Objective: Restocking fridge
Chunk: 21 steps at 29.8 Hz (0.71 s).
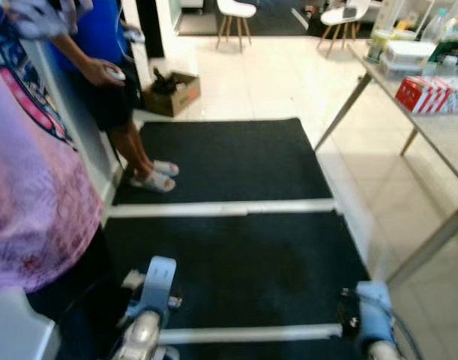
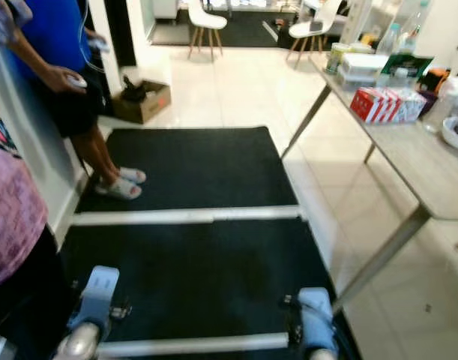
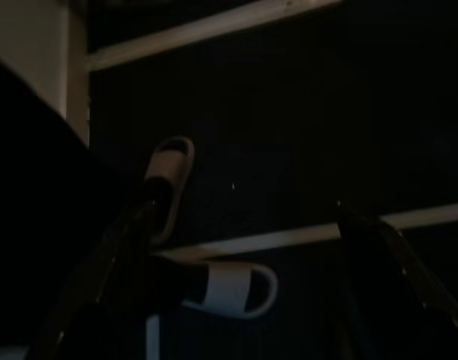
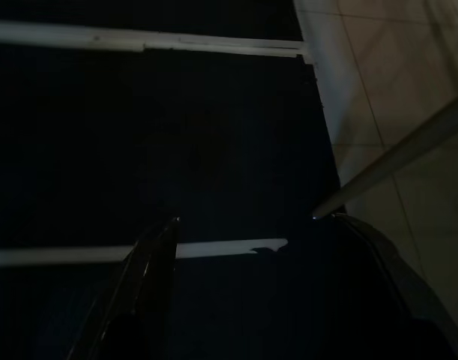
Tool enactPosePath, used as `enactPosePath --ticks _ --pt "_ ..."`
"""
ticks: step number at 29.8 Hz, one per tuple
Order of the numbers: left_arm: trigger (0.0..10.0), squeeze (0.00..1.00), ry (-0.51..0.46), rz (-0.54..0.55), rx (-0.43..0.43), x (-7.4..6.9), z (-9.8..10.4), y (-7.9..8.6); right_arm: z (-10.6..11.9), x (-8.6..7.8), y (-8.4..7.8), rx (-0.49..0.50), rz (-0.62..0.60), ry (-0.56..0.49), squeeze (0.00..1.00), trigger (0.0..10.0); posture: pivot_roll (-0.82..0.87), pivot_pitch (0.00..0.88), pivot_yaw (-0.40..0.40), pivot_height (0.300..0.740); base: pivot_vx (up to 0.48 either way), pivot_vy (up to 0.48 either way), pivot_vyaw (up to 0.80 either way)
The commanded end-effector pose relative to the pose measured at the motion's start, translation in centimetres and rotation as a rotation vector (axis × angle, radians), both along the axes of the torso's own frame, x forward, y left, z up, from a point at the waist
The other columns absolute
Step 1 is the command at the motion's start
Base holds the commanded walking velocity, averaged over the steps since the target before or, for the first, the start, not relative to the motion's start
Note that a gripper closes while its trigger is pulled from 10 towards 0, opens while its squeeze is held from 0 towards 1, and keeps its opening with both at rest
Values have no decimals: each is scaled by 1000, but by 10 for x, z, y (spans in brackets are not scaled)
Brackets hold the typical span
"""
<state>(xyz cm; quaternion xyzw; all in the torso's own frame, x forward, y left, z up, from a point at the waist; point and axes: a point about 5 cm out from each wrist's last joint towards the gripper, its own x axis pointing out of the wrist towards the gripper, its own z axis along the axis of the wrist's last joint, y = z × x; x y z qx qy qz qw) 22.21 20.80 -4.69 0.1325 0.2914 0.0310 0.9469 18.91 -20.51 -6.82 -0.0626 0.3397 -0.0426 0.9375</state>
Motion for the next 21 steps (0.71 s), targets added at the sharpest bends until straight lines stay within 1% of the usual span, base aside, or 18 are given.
enactPosePath --ticks 1,7,12,16,21 --pt "10000 0 -11 -20 -5 4 2 -7 -1 -5 -12 -16 -30 16 0 10000 -46 0 -47 740 334 0 -800" --pt "10000 0 -5 -19 -5 3 1 -7 -1 -5 -12 -16 -32 18 0 10000 -45 0 -48 740 330 0 -800" --pt "10000 0 2 -18 -5 2 0 -7 -1 -5 -13 -18 -33 17 0 10000 -45 0 -48 740 329 0 0" --pt "10000 0 6 -18 -5 1 -1 -8 -1 -5 -13 -19 -33 17 0 10000 -45 0 -48 740 330 0 -491" --pt "10000 0 10 -17 -5 1 -1 -7 -1 -5 -12 -19 -30 16 0 10000 -45 0 -48 740 330 0 0"
